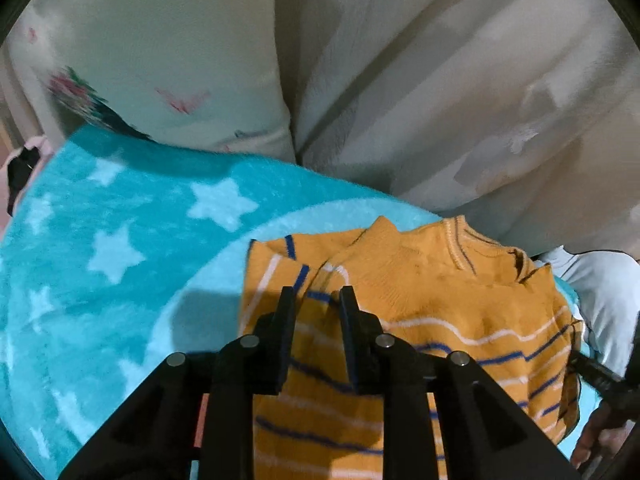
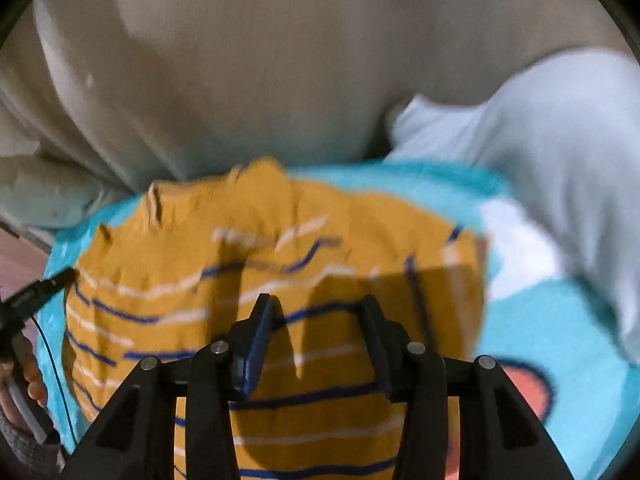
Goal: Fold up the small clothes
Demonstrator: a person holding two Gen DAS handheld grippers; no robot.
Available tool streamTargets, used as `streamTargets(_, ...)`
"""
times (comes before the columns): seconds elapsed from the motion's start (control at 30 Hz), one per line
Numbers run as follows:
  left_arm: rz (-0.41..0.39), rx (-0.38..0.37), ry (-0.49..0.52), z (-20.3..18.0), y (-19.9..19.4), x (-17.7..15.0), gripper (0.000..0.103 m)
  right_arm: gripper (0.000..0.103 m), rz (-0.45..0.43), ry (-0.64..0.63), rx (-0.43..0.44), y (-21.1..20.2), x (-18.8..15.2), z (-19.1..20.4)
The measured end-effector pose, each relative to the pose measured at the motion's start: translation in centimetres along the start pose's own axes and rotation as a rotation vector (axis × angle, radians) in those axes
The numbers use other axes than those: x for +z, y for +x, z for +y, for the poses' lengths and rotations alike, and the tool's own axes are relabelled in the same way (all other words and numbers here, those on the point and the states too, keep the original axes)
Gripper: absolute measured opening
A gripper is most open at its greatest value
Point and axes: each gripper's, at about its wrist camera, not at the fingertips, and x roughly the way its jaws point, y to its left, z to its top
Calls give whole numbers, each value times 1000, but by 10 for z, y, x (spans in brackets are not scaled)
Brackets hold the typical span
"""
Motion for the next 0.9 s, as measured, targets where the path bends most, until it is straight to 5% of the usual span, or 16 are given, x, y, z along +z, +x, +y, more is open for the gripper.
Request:
streamTargets(0.03,-21,6,6,0,-8,-3,23,18,9,-6,5,2,-3,2)
streamTargets(0.07,-39,10,10,0,-15,-6,25,11,15,-12,1,2,-5,3)
streamTargets(0.2,-62,-14,53,-7,-20,-15,36,8,-49,47,-73,-23,-5,-17)
streamTargets(0.43,63,44,173,-25,30,-45,42,9,-49,179,-224,-27,-3,-63)
streamTargets(0.57,57,44,129,-16,34,-42,51,29,-63,227,-146,-40,-14,-73)
streamTargets(0.73,6,29,48,-6,13,-33,51,32,-149,154,-43,-79,-26,-41)
streamTargets(0.9,-22,1,116,-32,15,-25,51,32,-78,55,138,-52,-36,12)
